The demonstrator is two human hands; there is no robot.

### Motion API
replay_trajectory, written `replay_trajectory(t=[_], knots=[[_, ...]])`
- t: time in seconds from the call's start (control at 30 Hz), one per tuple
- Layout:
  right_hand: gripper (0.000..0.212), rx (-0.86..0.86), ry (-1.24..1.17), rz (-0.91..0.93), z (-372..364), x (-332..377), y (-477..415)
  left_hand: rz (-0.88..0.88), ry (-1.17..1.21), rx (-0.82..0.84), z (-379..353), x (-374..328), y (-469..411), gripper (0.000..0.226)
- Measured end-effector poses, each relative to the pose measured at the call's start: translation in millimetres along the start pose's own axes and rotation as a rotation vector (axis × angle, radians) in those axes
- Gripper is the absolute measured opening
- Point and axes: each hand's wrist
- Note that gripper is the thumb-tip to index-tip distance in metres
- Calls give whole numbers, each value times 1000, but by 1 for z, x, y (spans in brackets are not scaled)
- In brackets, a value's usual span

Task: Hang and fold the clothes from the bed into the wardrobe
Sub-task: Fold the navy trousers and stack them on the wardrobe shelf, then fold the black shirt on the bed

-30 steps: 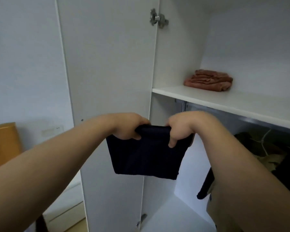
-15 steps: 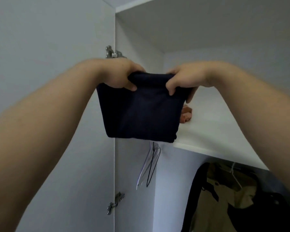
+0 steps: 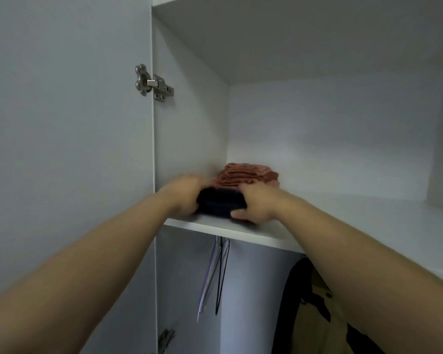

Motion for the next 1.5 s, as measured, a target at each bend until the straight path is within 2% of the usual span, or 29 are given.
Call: replay_trajectory(t=[0.03,0.07,0.13,0.23,0.4,0.5,0.6,0.7,0.8,0.9,1.0,1.07,1.13,1.2,1.3,1.4,1.5], knots=[[59,94,-43,-2,-14,1,-2,37,71,142,-6,-1,2,60],[56,130,-87,-6,-24,2,-4,54,108,212,-10,0,3,62],[51,104,-111,-18,-35,8,-6,64,105,214,-11,0,2,63],[38,60,-22,-55,-44,18,-11,81,66,203,-21,1,-3,68],[48,-9,-119,-97,-65,19,-17,151,264,80,-48,4,4,77],[59,-53,-247,-80,-67,18,-9,217,474,-31,-48,-4,9,67],[46,-64,-270,-53,-66,19,-7,272,600,-89,-45,-8,9,54],[39,-83,-330,-99,-69,17,-11,246,487,-90,-55,-9,12,49],[46,-69,-313,-117,-73,16,-12,249,331,-59,-68,-12,17,54],[52,-87,-311,-114,-72,18,-7,283,308,-68,-69,-22,24,56],[49,-186,-372,-98,-65,20,7,306,328,-199,-63,-37,39,56],[38,-416,-438,-76,-61,24,26,335,383,-339,-58,-52,57,52],[32,-610,-528,-26,-60,34,53,354,427,-512,-53,-74,85,37],[27,-660,-614,-1,-64,51,82,354,420,-656,-46,-101,121,20],[25,-500,-777,-18,-74,86,124,454,451,-739,-37,-143,180,7],[40,-297,-960,73,-93,128,164,698,570,-768,-34,-173,239,13],[48,-159,-1042,200,-121,169,208,929,630,-789,-33,-205,308,19]])
Point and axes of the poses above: each hand's wrist, its own y-axis away from the middle knuckle, its own z-axis out of the back of the hand, x = y × z, and after that the axes turned 9 degrees about -z, right-handed
